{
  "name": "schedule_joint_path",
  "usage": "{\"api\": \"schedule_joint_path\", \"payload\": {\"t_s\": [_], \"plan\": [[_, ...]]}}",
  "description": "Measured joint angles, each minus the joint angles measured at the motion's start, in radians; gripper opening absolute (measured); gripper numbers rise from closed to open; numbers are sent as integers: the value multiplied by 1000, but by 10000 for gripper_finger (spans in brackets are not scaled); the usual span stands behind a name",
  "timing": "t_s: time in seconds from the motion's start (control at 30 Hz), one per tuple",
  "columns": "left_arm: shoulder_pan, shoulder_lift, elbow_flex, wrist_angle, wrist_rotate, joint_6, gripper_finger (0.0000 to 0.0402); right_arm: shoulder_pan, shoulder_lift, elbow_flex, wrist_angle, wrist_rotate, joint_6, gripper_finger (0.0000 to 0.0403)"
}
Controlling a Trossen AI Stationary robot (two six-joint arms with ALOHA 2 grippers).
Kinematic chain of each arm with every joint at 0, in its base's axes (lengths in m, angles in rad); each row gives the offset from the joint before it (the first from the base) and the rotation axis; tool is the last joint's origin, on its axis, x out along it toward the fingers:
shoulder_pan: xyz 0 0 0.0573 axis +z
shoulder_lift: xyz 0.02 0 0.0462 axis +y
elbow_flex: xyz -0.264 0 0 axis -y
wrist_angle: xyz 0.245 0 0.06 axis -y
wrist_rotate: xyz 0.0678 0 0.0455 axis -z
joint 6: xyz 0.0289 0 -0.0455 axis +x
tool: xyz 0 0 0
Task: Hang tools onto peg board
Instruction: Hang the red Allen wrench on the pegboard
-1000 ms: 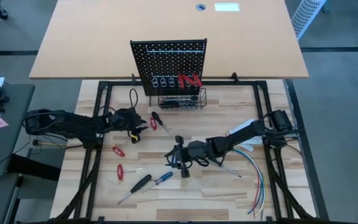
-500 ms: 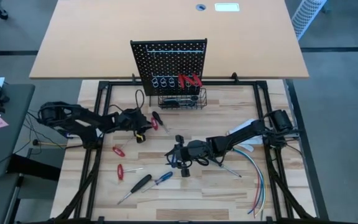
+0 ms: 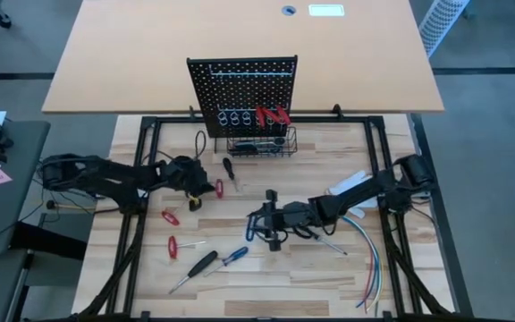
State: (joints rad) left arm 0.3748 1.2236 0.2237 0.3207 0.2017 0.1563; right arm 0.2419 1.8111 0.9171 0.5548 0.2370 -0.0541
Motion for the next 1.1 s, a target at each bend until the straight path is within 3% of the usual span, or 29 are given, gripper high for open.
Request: {"api": "schedule_joint_path", "payload": {"t_s": [0.2,0.33,0.6,0.7,0.93,1.1], "plan": [[-44,-170,-1,25,288,-9,1,-59,59,-69,138,1,70,184],[-109,-222,0,93,382,-53,1,-79,126,-23,209,-65,26,194],[-250,-228,0,214,397,-101,0,-66,152,131,152,-88,-137,257],[-285,-228,0,253,397,-118,0,-67,150,179,128,-19,-163,260],[-331,-229,15,280,395,-120,0,-43,203,288,78,-11,-497,260],[-338,-229,23,272,395,-120,0,-19,240,353,38,-12,-581,240]]}}
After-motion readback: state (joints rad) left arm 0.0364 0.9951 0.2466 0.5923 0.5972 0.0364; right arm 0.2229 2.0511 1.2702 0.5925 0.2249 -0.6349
